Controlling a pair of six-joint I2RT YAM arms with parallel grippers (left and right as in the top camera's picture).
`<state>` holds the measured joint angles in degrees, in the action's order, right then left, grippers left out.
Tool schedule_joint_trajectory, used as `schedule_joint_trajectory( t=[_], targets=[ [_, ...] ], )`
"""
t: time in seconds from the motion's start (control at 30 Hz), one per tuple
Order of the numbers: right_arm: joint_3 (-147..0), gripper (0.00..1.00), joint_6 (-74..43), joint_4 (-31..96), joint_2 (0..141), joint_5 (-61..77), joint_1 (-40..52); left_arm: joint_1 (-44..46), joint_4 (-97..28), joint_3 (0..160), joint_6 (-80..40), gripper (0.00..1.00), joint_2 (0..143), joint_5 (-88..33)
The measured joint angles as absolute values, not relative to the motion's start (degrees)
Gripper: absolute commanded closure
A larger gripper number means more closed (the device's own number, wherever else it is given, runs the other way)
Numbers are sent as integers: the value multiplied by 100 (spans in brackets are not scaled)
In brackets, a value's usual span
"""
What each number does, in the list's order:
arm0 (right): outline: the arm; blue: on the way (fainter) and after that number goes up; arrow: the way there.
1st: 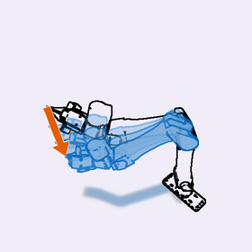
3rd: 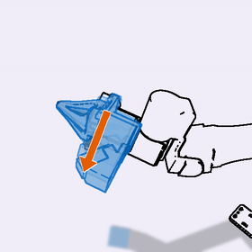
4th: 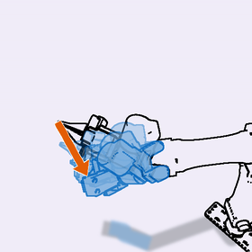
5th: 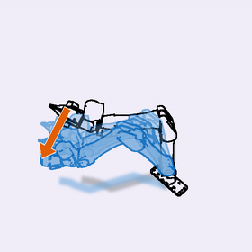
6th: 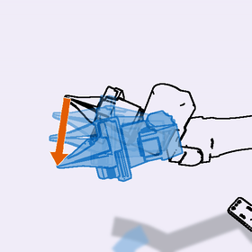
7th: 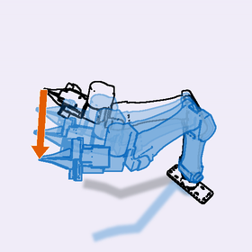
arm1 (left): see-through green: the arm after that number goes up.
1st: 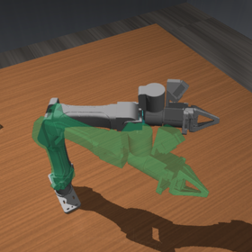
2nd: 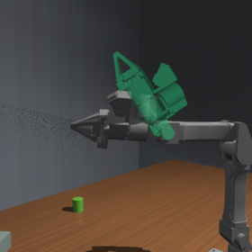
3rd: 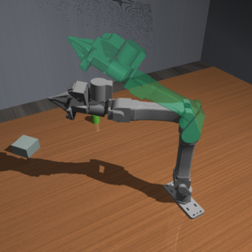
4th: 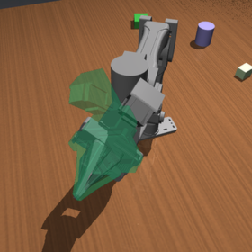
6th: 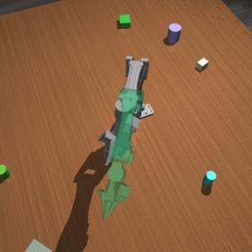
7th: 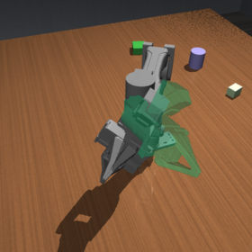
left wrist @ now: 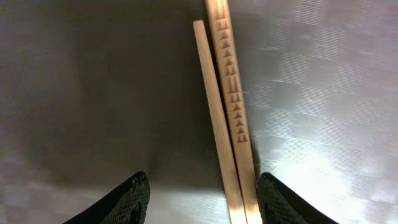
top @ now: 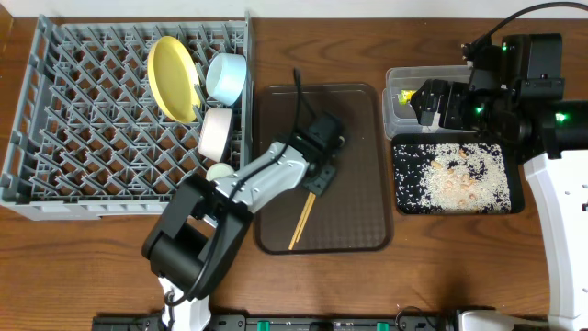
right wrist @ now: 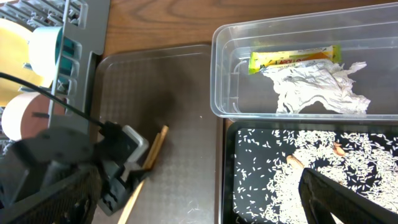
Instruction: Sort waste into correct bins and load items into the dishwasher
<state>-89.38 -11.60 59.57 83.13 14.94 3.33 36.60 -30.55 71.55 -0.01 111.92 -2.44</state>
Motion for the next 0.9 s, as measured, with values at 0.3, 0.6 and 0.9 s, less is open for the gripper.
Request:
schedule_joint_trajectory(
  t=[0.3,0.6,0.9],
  targets=[
    [-8938,1,-1160,5957,8313,1494,333,3487,-3538,7758,-165,42,11198,-458],
    [-8938,1,-1160,5957,8313,1494,333,3354,-4617,8774,-578,42,11198,-567],
    [-8938,1,-1160,5957,8313,1494,333,2958,-4681,8777,-86,43,11362,-569]
  ],
)
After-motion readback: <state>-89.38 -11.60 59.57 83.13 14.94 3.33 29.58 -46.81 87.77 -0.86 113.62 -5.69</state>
